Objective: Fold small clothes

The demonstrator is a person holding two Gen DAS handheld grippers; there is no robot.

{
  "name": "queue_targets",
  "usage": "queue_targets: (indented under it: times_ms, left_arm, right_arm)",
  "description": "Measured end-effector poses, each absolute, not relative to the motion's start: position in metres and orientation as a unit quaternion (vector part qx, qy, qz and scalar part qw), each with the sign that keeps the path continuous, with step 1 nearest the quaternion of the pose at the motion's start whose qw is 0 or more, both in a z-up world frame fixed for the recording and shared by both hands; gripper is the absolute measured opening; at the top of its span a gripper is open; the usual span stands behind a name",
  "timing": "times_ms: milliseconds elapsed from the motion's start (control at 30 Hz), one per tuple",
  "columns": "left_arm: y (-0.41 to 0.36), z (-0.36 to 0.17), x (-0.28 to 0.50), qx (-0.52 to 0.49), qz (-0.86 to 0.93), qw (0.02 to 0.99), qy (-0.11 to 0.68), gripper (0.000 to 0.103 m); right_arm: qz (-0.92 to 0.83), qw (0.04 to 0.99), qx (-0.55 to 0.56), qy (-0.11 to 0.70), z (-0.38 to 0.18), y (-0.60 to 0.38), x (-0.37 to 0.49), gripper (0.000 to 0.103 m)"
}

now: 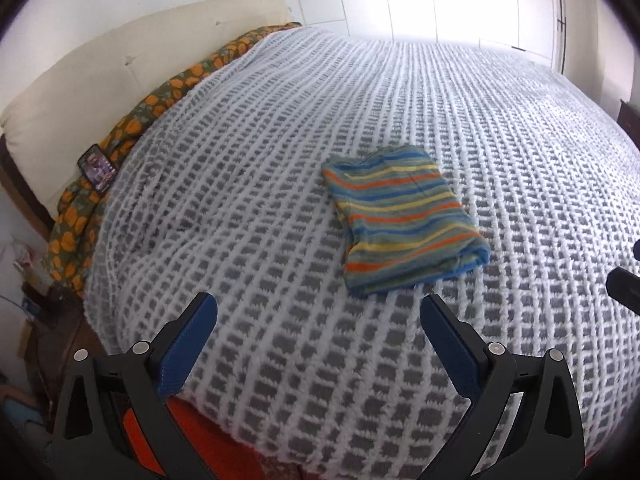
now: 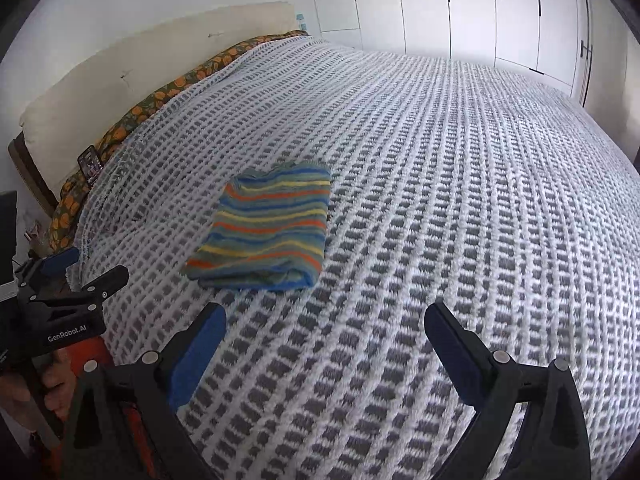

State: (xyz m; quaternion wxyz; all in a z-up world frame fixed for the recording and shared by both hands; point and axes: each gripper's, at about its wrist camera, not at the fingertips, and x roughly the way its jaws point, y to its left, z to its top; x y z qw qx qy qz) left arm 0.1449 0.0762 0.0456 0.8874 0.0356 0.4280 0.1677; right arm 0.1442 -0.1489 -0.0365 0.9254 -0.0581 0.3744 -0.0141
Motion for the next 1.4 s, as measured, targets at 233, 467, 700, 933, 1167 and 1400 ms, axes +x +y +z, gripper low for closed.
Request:
queue_targets:
  times_ms: [233,467,700,933,1167,1400]
  left_arm:
    - [0.070,0.046,0.120,0.003,0.164,0.869,0.467,0.101]
    - [0.071,0.050,0.110,0.004,0.159,0.865,0.477,0.101]
    - [0.072,0.053,0.106,-0.014,0.137,0.864,0.484,0.102]
    - [0.072,0.053,0.105,-0.024,0.129,0.860,0.494,0.102]
    - [0.078,0.052,0.106,-0.033,0.132,0.857,0.496,0.102]
    - [0.076,0.050,0.102,-0.023,0.141,0.860,0.490,0.102]
  right_arm:
    - [-0.017,0.914,-0.080,0.398,-0.039,-0.131,0.113,0.102]
    - [0.006,0.907,-0.097,0.409,-0.039,-0.103,0.103,0.102]
    - [0.008,0.900,-0.118,0.419,-0.039,-0.090,0.098,0.102]
    - [0.004,0.898,-0.123,0.423,-0.038,-0.088,0.097,0.102]
    - [0.002,0.896,-0.123,0.426,-0.040,-0.088,0.097,0.102]
    - [0.004,0.898,-0.122,0.424,-0.040,-0.088,0.097,0.102]
